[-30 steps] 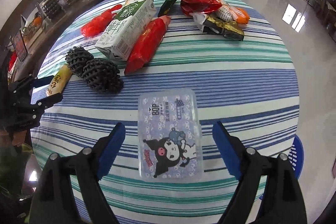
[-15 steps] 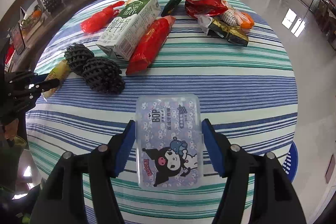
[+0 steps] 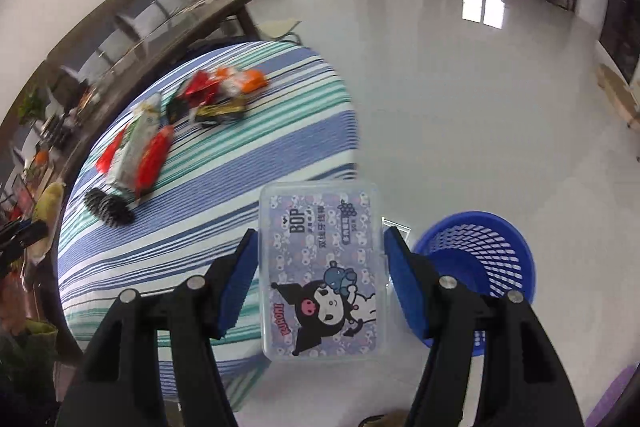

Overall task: Collect trash
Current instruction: 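Carry both items to the blue wastebasket and open both tools to drop them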

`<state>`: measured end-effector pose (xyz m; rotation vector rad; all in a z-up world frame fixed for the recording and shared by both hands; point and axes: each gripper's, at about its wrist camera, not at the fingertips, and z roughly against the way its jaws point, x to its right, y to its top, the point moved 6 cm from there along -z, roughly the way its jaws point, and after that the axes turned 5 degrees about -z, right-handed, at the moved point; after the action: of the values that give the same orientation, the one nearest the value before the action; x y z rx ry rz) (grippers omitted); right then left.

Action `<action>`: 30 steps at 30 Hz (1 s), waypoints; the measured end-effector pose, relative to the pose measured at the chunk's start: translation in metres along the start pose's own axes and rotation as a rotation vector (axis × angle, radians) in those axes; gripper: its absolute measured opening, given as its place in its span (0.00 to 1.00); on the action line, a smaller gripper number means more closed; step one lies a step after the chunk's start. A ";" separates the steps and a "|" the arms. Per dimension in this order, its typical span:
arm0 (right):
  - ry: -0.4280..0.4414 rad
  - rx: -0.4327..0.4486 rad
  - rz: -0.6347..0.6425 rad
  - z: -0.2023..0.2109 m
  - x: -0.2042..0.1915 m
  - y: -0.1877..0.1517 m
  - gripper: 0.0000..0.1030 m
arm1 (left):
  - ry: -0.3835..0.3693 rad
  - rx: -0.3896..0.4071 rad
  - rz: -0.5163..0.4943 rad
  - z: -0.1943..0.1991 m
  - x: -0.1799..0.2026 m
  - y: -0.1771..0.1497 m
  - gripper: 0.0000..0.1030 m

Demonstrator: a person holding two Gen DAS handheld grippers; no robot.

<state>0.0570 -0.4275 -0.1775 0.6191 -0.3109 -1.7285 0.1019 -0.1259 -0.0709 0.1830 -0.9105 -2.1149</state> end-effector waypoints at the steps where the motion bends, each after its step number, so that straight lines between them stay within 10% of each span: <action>1: -0.019 0.011 -0.027 0.004 0.020 0.000 0.60 | -0.035 -0.008 -0.024 -0.013 0.022 0.008 0.16; 11: -0.196 0.030 -0.151 -0.012 0.166 -0.014 0.60 | -0.206 -0.138 -0.141 -0.180 0.205 0.038 0.16; 24: -0.124 0.067 -0.324 -0.040 0.256 -0.021 0.65 | -0.194 -0.253 -0.185 -0.367 0.280 0.035 0.18; 28: -0.111 0.093 -0.345 -0.035 0.263 -0.015 0.72 | -0.139 -0.220 -0.191 -0.373 0.278 0.036 0.64; 30: -0.106 0.130 -0.353 -0.025 0.264 -0.010 0.74 | -0.130 -0.177 -0.181 -0.360 0.272 0.041 0.70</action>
<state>0.0248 -0.6753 -0.2661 0.7093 -0.4100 -2.0964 0.0956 -0.5380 -0.2601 0.0388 -0.8009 -2.3859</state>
